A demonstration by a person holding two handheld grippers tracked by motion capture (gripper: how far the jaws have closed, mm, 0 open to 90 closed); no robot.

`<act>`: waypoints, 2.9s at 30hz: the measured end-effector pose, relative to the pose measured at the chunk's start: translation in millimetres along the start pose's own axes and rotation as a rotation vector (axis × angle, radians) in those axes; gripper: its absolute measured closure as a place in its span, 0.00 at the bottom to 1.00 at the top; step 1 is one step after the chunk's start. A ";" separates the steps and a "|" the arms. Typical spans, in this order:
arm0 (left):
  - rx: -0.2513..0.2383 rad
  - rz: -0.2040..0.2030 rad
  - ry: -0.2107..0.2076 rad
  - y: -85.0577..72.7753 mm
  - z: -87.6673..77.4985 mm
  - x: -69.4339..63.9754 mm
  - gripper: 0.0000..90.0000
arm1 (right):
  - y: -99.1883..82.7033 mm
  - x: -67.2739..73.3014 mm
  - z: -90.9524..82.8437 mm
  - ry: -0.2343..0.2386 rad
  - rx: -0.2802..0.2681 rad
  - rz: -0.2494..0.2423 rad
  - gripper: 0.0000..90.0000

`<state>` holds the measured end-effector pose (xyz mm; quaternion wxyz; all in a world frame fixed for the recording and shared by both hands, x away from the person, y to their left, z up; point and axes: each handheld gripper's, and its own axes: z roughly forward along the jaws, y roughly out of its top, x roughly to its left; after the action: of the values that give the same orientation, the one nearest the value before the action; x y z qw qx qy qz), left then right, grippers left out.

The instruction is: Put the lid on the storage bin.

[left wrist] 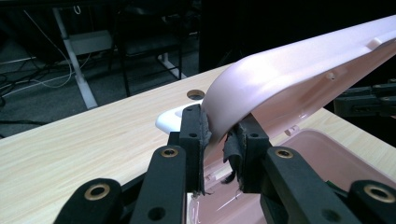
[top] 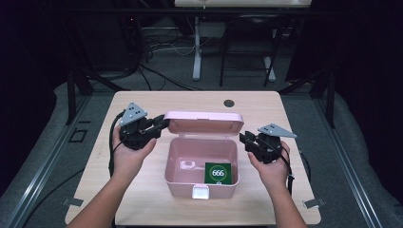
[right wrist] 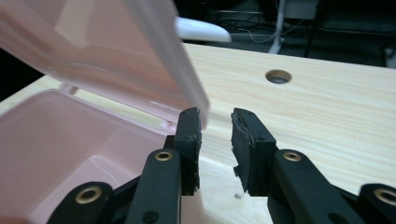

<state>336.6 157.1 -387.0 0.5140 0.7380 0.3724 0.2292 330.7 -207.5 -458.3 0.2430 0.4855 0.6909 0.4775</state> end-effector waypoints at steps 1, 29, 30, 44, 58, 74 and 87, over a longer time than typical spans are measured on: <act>0.000 -0.001 -0.003 -0.3 -0.3 0.0 0.85 | -1.0 -1.9 0.6 -0.005 -0.003 0.008 0.80; -0.003 0.010 -0.044 -20.2 -22.5 -10.8 0.84 | 2.9 -17.5 -3.5 -0.014 -0.027 0.089 0.78; -0.002 0.009 -0.045 -20.7 -22.9 -10.9 0.84 | 2.9 -17.7 -3.5 -0.012 -0.027 0.091 0.78; 0.009 0.011 -0.058 -31.2 -28.8 -14.6 0.84 | 3.0 -19.8 -5.5 -0.020 -0.034 0.094 0.76; 0.024 0.010 -0.068 -42.7 -34.6 -19.0 0.84 | 2.8 -20.9 -5.3 -0.019 -0.043 0.098 0.76; 0.031 0.004 -0.080 -55.8 -42.9 -24.6 0.84 | 2.9 -21.7 -6.4 -0.019 -0.036 0.100 0.75; 0.041 -0.004 -0.095 -69.8 -46.8 -27.5 0.84 | 2.6 -22.3 -6.2 -0.020 -0.038 0.102 0.75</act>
<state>263.9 176.6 -433.4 0.5162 0.7576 0.3539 0.1853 336.0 -230.0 -456.2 0.2348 0.5200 0.6535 0.4974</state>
